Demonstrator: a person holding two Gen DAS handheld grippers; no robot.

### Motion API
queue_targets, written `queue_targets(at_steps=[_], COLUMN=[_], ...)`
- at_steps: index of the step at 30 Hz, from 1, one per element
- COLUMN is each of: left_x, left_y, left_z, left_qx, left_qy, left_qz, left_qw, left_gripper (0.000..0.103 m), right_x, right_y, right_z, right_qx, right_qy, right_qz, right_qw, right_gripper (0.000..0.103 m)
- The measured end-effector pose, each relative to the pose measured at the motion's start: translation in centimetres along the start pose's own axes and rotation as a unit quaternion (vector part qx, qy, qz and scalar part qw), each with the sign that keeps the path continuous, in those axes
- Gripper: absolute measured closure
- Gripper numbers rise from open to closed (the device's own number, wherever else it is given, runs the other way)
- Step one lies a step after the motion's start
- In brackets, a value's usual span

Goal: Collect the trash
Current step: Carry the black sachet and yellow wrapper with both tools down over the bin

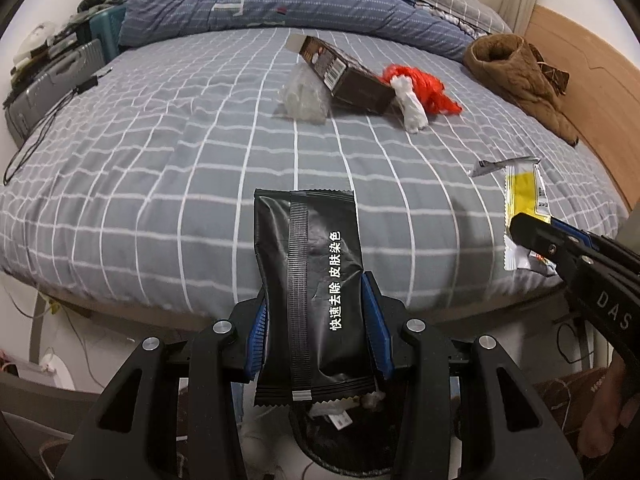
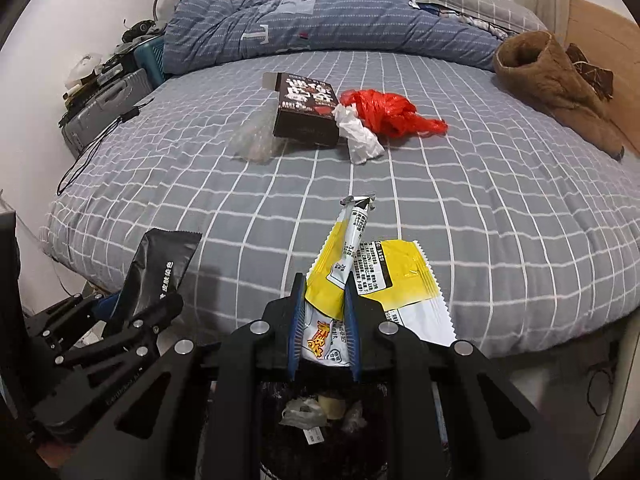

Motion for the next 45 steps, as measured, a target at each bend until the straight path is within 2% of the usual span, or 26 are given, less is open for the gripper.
queue_targets(at_steps=[11, 21, 30, 40, 45], left_x=[-3.8, -6.0, -9.2, -10.9, -11.4], left_y=[-0.4, -2.0, -1.8, -0.9, 0.9], left_z=[0.0, -0.5, -1.0, -1.1, -0.9], left_qx=[-0.009, -0.009, -0.007, -0.006, -0.004], left_qy=[-0.011, -0.012, -0.008, -0.007, -0.006], left_qz=[0.016, 0.016, 0.039, 0.055, 0.067], left_qw=[0.9998, 0.9998, 0.9992, 0.9984, 0.9977], left_gripper=[0.062, 0.062, 0.062, 0.062, 0.062], right_x=[-3.7, -6.3, -9.4, -12.9, -13.9], right_y=[-0.6, -2.2, -2.3, -0.8, 0.8], right_z=[0.3, 0.4, 0.9, 0.0, -0.5], right_qx=[-0.005, -0.007, -0.007, -0.010, -0.010], right_qy=[0.001, 0.011, 0.014, 0.026, 0.033], right_qz=[0.012, 0.012, 0.030, 0.060, 0.077], right_qw=[1.000, 1.000, 0.999, 0.998, 0.996], right_gripper=[0.085, 0.085, 0.085, 0.085, 0.085])
Point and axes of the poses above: each gripper's, at about its wrist camera, not at the fingertips, and y roughly the way its jaws point, z to its left, x to its top, the point moved 6 cm from there along y, roughly the way its jaws point, and after that the axes turned 15 degrees about z, right-handed, at the moved point
